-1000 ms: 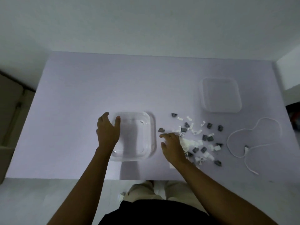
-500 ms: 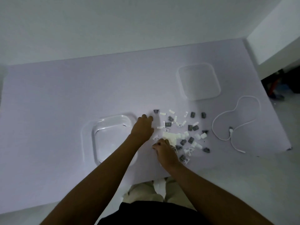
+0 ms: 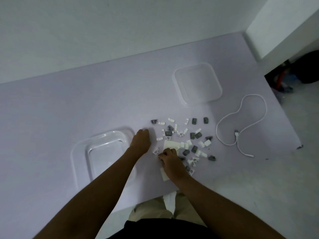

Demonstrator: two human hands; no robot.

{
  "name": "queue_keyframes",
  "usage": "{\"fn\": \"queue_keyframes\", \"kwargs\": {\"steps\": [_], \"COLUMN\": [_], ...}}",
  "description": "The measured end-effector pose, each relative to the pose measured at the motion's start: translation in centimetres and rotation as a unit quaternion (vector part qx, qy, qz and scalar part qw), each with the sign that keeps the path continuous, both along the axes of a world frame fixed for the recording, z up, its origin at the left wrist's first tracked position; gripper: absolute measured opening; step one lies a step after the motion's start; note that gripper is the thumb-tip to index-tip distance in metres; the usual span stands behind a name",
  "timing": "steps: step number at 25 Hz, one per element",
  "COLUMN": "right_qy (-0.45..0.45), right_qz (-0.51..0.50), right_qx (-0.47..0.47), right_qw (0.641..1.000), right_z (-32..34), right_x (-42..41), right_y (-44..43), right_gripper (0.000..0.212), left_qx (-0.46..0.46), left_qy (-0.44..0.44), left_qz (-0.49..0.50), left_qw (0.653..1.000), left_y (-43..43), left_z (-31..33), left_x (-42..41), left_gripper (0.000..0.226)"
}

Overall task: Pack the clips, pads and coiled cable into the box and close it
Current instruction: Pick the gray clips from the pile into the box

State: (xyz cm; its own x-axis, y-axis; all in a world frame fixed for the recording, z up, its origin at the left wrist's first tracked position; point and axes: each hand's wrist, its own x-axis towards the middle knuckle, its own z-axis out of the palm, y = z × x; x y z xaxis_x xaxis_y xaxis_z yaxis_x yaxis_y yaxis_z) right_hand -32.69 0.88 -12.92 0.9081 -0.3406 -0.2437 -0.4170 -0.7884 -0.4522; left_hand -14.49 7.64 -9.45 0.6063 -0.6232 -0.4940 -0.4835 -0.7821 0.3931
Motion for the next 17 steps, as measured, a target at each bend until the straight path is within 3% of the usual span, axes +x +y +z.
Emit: {"fn": "queue_keyframes", "kwargs": {"steps": [3, 6, 10, 13, 15, 16, 17], "right_qy": [-0.002, -0.02, -0.052, -0.107, -0.133, -0.132, -0.133], "right_qz": [0.006, 0.012, -0.028, -0.126, -0.252, -0.328, -0.394], "right_qx": [-0.012, -0.011, 0.056, 0.145, 0.243, 0.326, 0.427], "right_qw": [1.0, 1.0, 0.997, 0.975, 0.927, 0.877, 0.803], "right_z": [-0.2, -0.2, 0.7, 2.2, 3.6, 4.3, 5.1], "right_x": [0.2, 0.1, 0.6, 0.6, 0.1, -0.2, -0.5], "right_y": [-0.3, -0.7, -1.6, -3.0, -4.7, -5.8, -6.9], "right_gripper": [0.018, 0.015, 0.014, 0.015, 0.016, 0.015, 0.014], "left_qx": [-0.08, -0.088, -0.087, -0.107, -0.097, -0.09, -0.089], "left_qy": [0.132, 0.249, 0.18, 0.1, 0.058, 0.046, 0.04], "left_qz": [0.121, 0.193, 0.144, 0.056, 0.02, 0.013, 0.012], "left_qw": [0.981, 0.945, 0.969, 0.988, 0.993, 0.995, 0.995], "left_y": [-1.6, -3.2, -4.2, -4.9, -5.7, -6.1, -6.5], "left_z": [1.2, 1.6, 1.2, 0.8, 0.3, 0.0, -0.2], "left_x": [0.1, 0.4, 0.2, -0.7, -1.3, -1.7, -2.0], "left_gripper": [0.01, 0.016, 0.016, 0.012, 0.022, 0.028, 0.031]}}
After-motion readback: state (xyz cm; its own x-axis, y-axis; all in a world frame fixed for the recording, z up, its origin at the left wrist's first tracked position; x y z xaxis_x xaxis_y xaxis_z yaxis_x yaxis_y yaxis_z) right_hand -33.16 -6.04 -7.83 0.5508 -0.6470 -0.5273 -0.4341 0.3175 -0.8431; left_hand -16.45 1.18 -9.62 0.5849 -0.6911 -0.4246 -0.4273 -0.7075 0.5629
